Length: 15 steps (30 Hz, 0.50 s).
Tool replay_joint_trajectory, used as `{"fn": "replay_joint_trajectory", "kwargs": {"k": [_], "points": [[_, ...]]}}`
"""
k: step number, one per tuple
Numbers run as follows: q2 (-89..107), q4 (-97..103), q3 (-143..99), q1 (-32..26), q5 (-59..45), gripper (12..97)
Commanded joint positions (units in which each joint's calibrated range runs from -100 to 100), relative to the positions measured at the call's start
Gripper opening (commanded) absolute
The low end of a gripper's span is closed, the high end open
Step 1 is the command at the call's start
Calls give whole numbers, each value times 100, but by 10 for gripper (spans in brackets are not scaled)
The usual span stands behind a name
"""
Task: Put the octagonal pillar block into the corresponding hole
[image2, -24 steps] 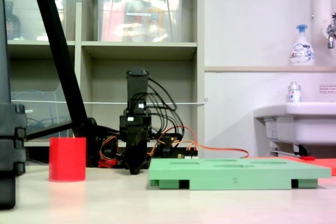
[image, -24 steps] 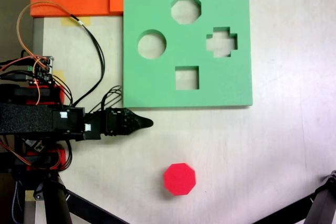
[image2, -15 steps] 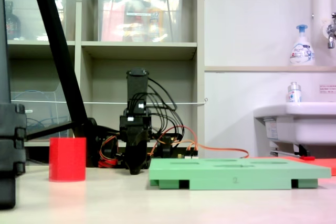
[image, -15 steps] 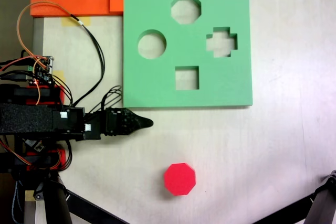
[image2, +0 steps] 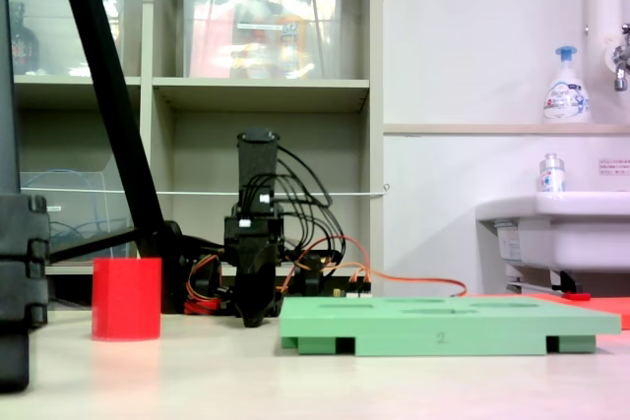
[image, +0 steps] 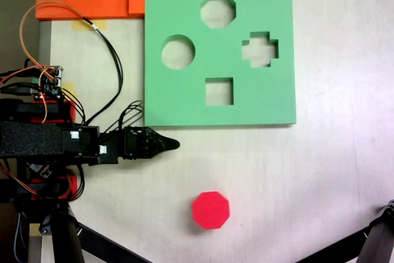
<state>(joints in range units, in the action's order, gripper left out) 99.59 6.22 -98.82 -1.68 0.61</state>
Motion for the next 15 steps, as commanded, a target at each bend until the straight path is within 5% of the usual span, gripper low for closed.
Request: {"fn": "replay_joint_trajectory", "kwargs": {"k": [1, 15], "points": [[41, -463, -118, 0, -10, 491], [41, -29, -118, 498, 2647, 454]]}}
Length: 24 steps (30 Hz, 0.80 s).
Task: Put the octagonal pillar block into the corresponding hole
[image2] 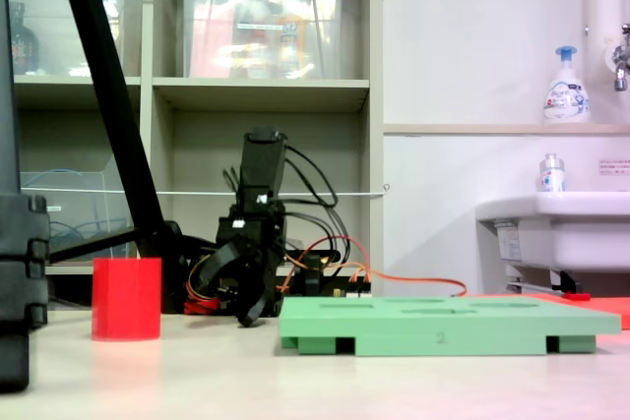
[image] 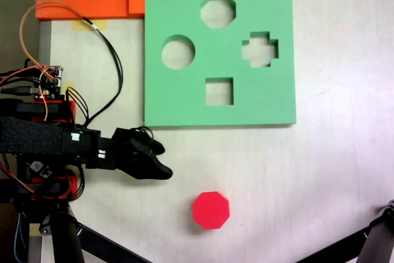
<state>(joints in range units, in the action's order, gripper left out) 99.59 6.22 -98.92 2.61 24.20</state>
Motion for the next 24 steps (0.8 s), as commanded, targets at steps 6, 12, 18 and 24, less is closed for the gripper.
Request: {"fn": "replay_joint_trajectory", "kwargs": {"k": [6, 12, 18, 24], "points": [[41, -126, -108, 166, 855, 432], [41, -1907, 1148, 386, 1182, 428], [41, -4209, 2474, 386, 1392, 429], [41, -6606, 4498, 303, 1514, 510]]}}
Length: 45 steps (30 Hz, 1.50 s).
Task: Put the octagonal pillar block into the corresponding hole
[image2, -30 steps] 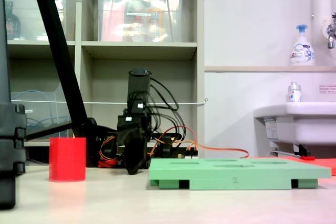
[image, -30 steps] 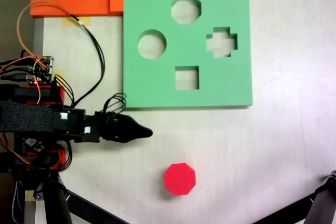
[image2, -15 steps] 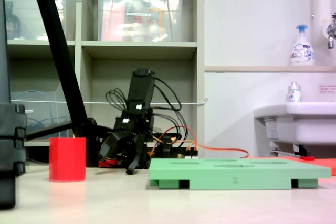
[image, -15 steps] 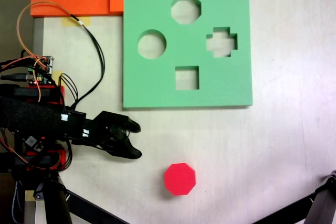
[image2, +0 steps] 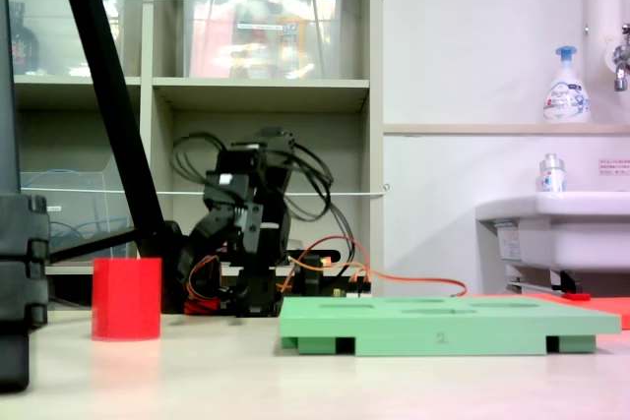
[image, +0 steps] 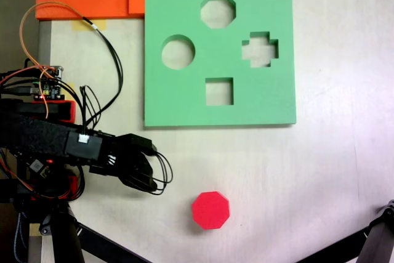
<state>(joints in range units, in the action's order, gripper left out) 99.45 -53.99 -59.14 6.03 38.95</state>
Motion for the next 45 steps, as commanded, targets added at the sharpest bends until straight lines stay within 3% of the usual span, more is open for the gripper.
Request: {"fn": "replay_joint_trajectory", "kwargs": {"k": [1, 6, 15, 45], "points": [[55, -932, 879, -78, 63, 536], [-350, -2203, 2414, -88, 278, 576], [-1984, -3291, 4009, -88, 400, 779], [-8186, -3436, 7589, 288, 98, 781]]}}
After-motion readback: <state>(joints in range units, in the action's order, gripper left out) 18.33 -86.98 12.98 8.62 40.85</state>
